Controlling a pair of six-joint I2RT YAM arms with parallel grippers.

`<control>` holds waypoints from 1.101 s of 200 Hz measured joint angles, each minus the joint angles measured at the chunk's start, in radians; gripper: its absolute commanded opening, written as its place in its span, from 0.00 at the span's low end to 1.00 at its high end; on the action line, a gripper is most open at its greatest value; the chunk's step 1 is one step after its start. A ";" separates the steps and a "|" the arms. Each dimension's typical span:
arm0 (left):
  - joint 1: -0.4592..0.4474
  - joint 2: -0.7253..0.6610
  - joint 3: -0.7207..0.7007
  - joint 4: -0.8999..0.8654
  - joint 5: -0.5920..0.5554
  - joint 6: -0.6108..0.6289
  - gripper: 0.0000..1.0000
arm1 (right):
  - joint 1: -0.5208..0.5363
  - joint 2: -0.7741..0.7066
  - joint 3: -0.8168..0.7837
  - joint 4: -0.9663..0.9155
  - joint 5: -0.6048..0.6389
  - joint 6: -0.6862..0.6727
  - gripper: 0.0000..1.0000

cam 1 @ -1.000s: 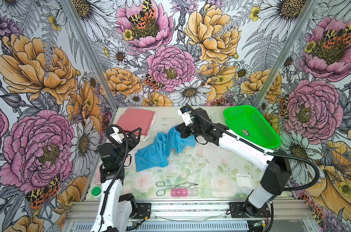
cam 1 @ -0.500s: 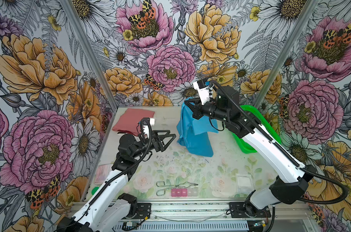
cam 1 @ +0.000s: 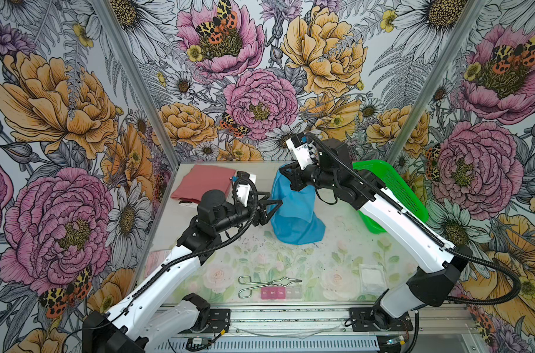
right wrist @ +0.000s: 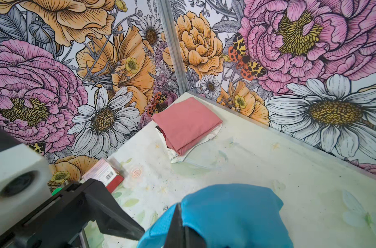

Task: Fold and stack t-shirts
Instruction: Flatten out the T-shirt at the center of the board.

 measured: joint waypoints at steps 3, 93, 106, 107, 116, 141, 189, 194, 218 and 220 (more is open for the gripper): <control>-0.006 0.005 0.006 -0.013 -0.015 0.017 0.54 | 0.002 0.000 0.000 0.000 0.000 0.000 0.00; -0.041 -0.014 0.080 -0.278 -0.285 0.163 0.00 | -0.076 -0.012 -0.049 -0.014 -0.013 -0.003 0.21; -0.036 -0.040 0.085 -0.297 -0.284 0.167 0.00 | -0.115 0.007 -0.048 -0.012 -0.024 -0.008 0.49; -0.035 -0.042 0.086 -0.300 -0.283 0.167 0.00 | -0.119 0.011 -0.048 -0.011 -0.024 -0.009 0.51; -0.030 -0.053 0.089 -0.312 -0.280 0.167 0.00 | -0.143 0.031 -0.048 -0.010 -0.023 -0.012 0.62; -0.021 -0.062 0.092 -0.331 -0.264 0.166 0.00 | -0.200 0.069 -0.106 0.003 -0.004 -0.021 0.78; 0.047 -0.049 0.096 -0.323 -0.209 0.134 0.00 | -0.195 -0.014 -0.432 0.001 -0.002 -0.034 0.78; 0.059 -0.049 0.096 -0.318 -0.199 0.127 0.00 | -0.186 -0.031 -0.474 0.002 -0.003 -0.033 0.78; 0.131 -0.054 0.096 -0.278 -0.138 0.083 0.00 | -0.139 -0.106 -0.654 0.031 -0.008 -0.014 0.78; 0.138 -0.054 0.096 -0.275 -0.134 0.079 0.00 | -0.135 -0.112 -0.667 0.031 -0.009 -0.011 0.78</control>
